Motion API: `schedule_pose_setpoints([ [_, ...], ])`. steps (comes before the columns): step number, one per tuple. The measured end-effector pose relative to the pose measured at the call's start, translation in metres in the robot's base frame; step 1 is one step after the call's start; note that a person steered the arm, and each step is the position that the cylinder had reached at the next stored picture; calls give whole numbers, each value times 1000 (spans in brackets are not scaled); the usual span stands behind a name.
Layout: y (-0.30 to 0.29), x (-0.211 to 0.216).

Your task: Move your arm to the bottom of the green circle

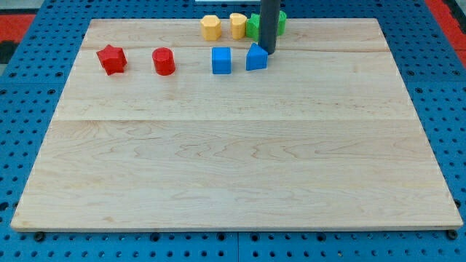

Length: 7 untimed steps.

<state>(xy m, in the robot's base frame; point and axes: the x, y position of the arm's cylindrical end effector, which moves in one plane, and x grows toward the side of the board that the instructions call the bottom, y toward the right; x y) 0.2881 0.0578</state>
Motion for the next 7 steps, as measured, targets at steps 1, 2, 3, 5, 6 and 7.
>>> schedule_pose_setpoints([
  [1, 15, 8],
  [2, 97, -37],
  [3, 126, -95],
  [5, 118, -97],
  [6, 118, -97],
  [7, 108, -96],
])
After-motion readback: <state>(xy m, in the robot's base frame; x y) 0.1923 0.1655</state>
